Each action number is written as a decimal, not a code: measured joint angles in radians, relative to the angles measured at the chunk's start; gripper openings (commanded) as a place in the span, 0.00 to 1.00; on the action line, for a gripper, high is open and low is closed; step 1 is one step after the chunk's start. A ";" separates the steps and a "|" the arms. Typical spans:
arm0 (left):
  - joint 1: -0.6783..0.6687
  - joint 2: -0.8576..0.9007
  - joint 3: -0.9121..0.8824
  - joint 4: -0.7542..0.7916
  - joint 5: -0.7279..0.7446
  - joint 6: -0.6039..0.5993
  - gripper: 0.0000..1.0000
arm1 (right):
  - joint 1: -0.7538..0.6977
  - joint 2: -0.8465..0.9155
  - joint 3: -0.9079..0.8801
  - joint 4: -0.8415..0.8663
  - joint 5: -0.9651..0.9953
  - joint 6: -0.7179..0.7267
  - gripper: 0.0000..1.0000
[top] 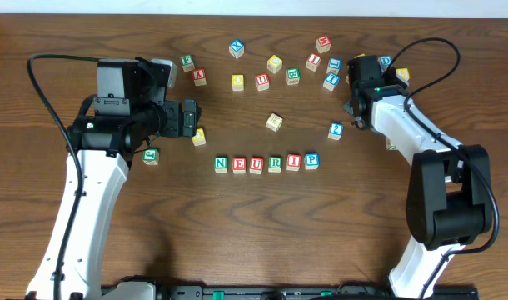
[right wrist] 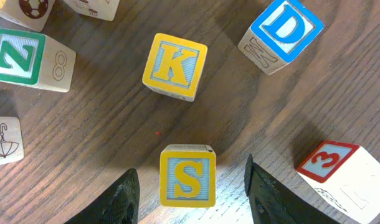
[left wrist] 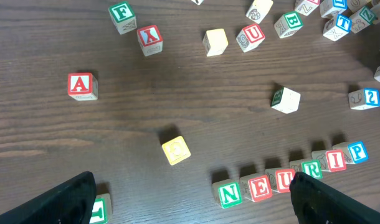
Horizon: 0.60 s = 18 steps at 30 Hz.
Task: Spell out NEURIPS
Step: 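Lower the open right gripper around the yellow S block and close it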
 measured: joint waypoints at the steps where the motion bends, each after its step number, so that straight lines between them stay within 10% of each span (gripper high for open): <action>1: 0.000 0.000 0.000 0.000 0.000 0.000 0.98 | 0.000 0.000 0.000 0.000 -0.003 -0.002 0.49; 18: 0.000 0.000 0.000 0.000 0.000 0.000 0.98 | 0.000 0.000 0.000 -0.015 -0.027 -0.015 0.48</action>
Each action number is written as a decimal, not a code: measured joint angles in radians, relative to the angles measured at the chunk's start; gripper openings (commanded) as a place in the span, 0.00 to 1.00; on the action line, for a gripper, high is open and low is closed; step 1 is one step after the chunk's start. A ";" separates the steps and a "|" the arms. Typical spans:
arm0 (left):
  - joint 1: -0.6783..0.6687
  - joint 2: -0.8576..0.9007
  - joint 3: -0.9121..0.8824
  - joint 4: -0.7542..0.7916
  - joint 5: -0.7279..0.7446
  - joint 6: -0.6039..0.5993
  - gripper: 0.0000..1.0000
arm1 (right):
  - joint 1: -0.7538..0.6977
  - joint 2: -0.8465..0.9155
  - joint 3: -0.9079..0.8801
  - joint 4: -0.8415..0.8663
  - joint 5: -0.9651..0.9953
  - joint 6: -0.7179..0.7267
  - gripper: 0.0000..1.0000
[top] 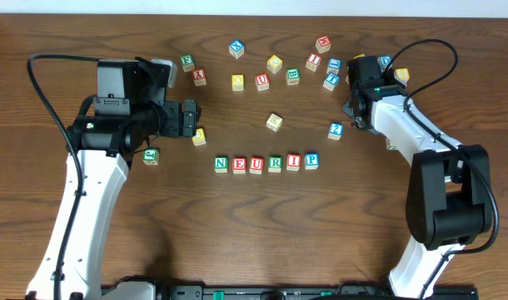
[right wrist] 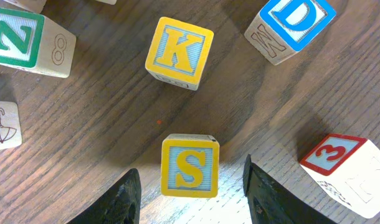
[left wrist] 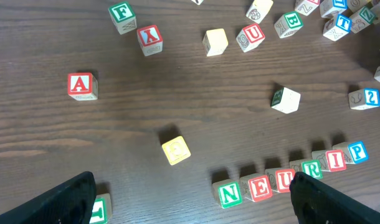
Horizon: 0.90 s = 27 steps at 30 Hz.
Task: Spell out NEURIPS
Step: 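Lower the open right gripper around the yellow S block and close it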
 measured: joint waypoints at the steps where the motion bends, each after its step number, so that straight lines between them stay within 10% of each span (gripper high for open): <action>1: 0.000 0.000 0.000 0.000 0.000 0.000 0.98 | 0.000 0.000 0.000 -0.001 -0.002 0.000 0.47; 27: 0.000 0.000 0.000 0.000 0.000 0.000 0.98 | -0.030 0.035 0.070 -0.074 -0.040 -0.022 0.44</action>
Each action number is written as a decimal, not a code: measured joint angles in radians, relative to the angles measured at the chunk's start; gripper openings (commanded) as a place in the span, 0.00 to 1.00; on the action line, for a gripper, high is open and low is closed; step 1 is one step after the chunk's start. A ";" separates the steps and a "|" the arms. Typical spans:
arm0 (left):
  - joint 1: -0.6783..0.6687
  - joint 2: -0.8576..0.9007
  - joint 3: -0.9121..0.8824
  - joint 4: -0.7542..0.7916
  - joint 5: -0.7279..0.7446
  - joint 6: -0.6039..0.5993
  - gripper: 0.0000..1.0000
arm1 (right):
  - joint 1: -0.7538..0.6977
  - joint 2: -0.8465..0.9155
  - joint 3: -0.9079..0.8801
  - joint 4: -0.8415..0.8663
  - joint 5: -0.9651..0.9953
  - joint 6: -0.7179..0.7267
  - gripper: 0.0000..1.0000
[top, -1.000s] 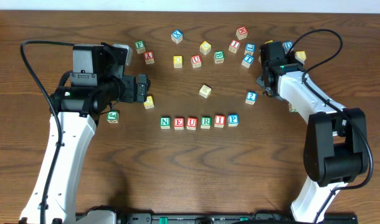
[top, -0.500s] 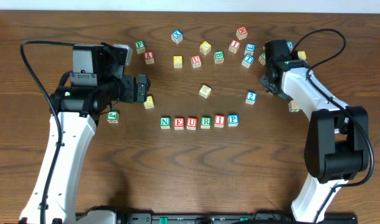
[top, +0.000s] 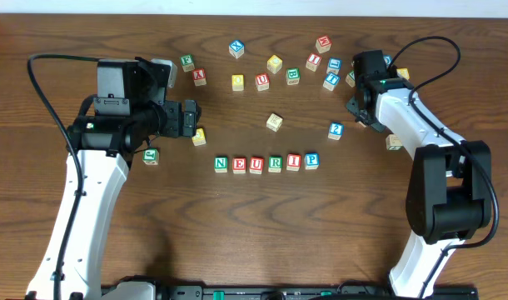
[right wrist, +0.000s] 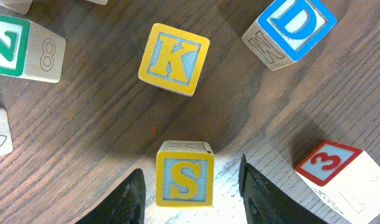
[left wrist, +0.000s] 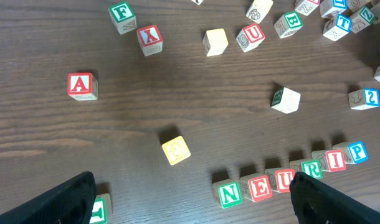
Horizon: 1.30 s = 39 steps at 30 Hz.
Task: Spell out NEURIPS
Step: 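Lower the open right gripper around the yellow S block and close it, then lift the yellow S block and carry it toward the front row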
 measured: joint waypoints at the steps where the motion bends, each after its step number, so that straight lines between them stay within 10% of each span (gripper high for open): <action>1: 0.000 0.000 0.000 0.000 0.000 0.000 0.98 | 0.000 0.000 0.000 0.000 0.000 0.001 0.44; 39: 0.000 0.000 0.000 0.000 0.000 0.000 0.98 | -0.021 0.076 0.063 -0.046 -0.067 -0.026 0.30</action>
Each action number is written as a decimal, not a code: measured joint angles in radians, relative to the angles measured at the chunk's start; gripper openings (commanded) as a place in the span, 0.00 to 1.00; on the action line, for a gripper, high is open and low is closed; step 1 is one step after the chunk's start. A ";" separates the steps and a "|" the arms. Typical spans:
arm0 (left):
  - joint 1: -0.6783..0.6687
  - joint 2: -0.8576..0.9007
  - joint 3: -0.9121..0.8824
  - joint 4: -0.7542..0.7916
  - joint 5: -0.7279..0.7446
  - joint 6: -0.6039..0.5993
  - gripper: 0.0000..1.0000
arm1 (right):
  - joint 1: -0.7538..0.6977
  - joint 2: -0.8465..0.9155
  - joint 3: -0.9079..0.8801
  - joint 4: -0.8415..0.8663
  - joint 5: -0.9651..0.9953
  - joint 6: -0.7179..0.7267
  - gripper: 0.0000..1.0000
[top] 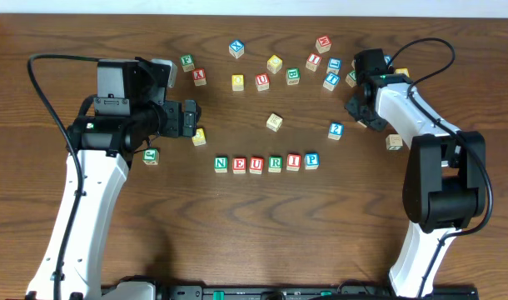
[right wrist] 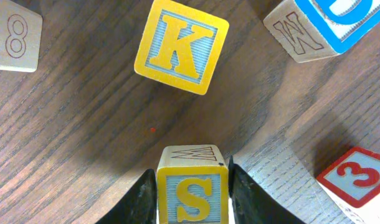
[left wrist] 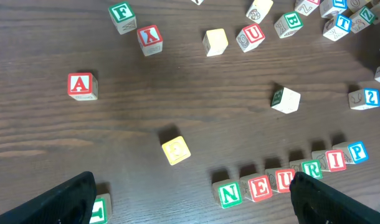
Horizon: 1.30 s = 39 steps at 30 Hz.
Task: Spell out NEURIPS
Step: 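Lift the yellow S block and carry it toward the front row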
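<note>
The yellow-framed S block sits on the table between the fingers of my right gripper, which is shut on it, with both pads against its sides. From overhead the right gripper is at the back right and hides the S block. The row N E U R I P lies mid-table, with the blue P at its right end. My left gripper hangs open above the table left of the row, with nothing between its fingers.
Just beyond the S block lies a yellow K block, with a blue D block to the right and a red 3 block close by. Several loose blocks line the back. A yellow block and a blue block lie above the row.
My right gripper has come down closer to the table and its fingers, then wide apart on either side of the S block, are now shut against it. The left arm has not moved.
My right gripper stood open over the S block, with the K block beyond it, and stayed so while it shifted slightly toward the back of the table. Now it is lower and shut on the S block. The row NEURIP and the left arm stayed unchanged throughout.
</note>
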 measured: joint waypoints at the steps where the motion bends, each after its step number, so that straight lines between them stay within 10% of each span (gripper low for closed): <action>1: 0.000 0.000 0.000 0.000 0.000 0.000 0.98 | 0.000 0.000 0.000 0.000 0.000 0.000 0.29; 39: 0.000 0.000 0.000 0.000 0.000 0.000 0.98 | 0.003 0.000 0.198 -0.182 0.000 -0.082 0.20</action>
